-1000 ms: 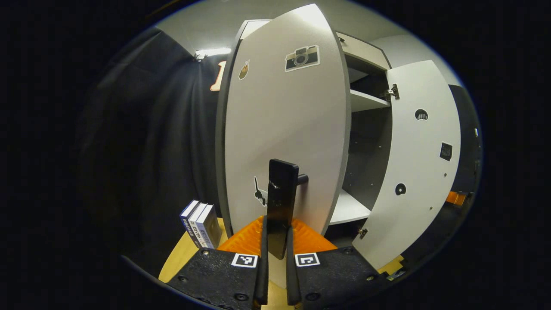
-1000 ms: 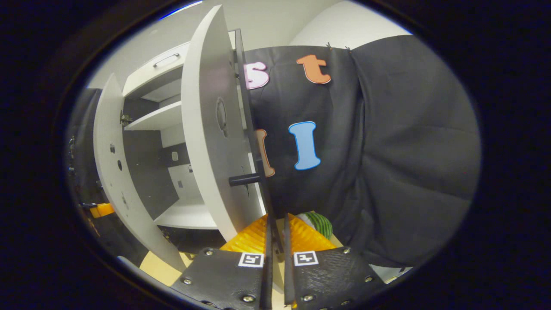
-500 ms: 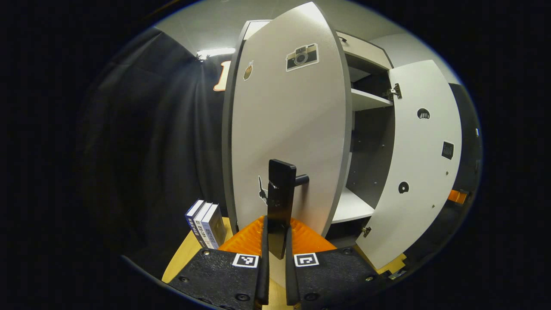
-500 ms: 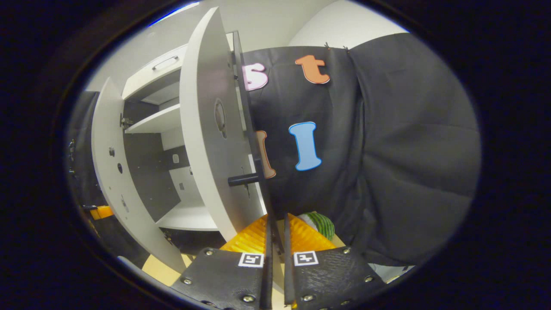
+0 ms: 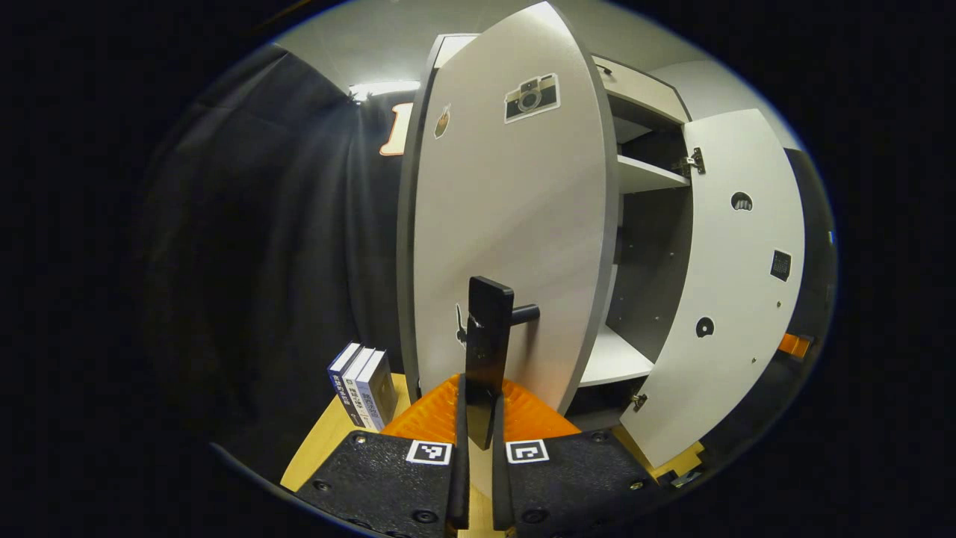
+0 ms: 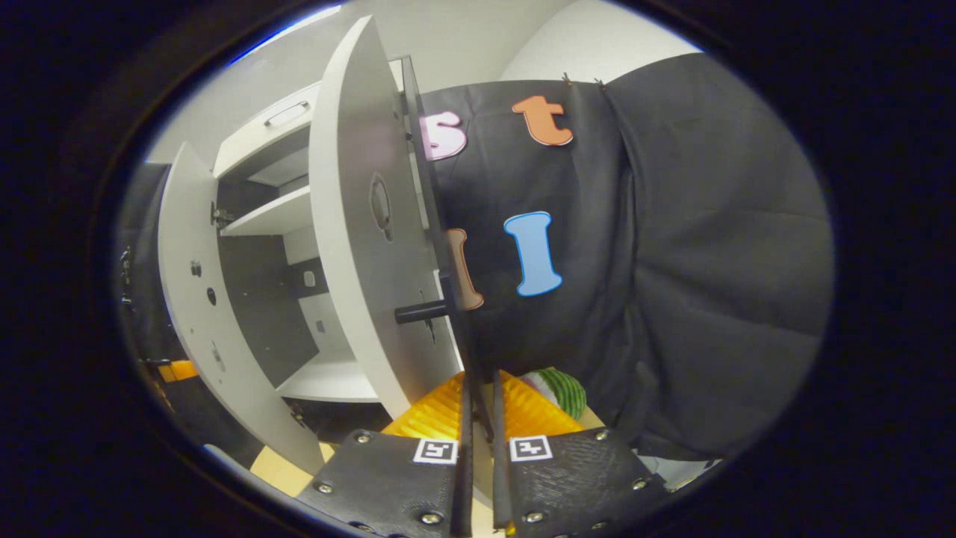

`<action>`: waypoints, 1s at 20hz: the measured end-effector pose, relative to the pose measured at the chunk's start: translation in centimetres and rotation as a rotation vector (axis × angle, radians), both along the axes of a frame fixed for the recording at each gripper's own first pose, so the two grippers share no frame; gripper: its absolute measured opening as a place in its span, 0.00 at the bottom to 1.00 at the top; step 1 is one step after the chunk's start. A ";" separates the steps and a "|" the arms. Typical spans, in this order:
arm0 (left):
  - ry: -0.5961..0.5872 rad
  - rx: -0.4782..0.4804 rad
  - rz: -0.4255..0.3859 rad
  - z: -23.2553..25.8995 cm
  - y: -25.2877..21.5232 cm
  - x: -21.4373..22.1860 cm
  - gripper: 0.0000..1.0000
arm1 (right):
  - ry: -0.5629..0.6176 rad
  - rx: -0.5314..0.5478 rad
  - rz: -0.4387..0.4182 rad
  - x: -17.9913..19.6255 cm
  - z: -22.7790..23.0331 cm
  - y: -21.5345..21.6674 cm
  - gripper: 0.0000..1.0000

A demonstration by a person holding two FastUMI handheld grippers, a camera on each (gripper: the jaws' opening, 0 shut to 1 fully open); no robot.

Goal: Open the right door of the double-door shoe cabinet with the right hand, and open the left door with the left hand.

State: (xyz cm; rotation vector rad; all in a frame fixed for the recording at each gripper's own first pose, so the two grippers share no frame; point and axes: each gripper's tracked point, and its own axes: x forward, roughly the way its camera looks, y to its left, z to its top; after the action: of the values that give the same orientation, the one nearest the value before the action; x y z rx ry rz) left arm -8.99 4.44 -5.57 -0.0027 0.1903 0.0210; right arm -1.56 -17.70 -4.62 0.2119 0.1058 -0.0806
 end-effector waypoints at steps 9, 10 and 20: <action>0.004 0.031 0.128 0.3 3.8 -1.5 0.05 | -0.009 0.012 0.011 0.0 -0.1 0.0 0.11; 0.001 0.032 0.153 0.4 4.4 -1.6 0.03 | -0.010 0.015 0.011 0.0 -0.1 -0.1 0.11; -0.014 0.017 0.210 0.6 8.7 -2.3 0.00 | -0.005 0.016 0.015 0.0 -0.1 0.1 0.11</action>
State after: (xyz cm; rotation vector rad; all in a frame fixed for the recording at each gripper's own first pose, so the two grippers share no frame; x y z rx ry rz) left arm -11.32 13.13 -4.96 -0.0060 0.1757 0.2317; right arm -1.61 -17.60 -4.72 0.2277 0.1026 -0.0643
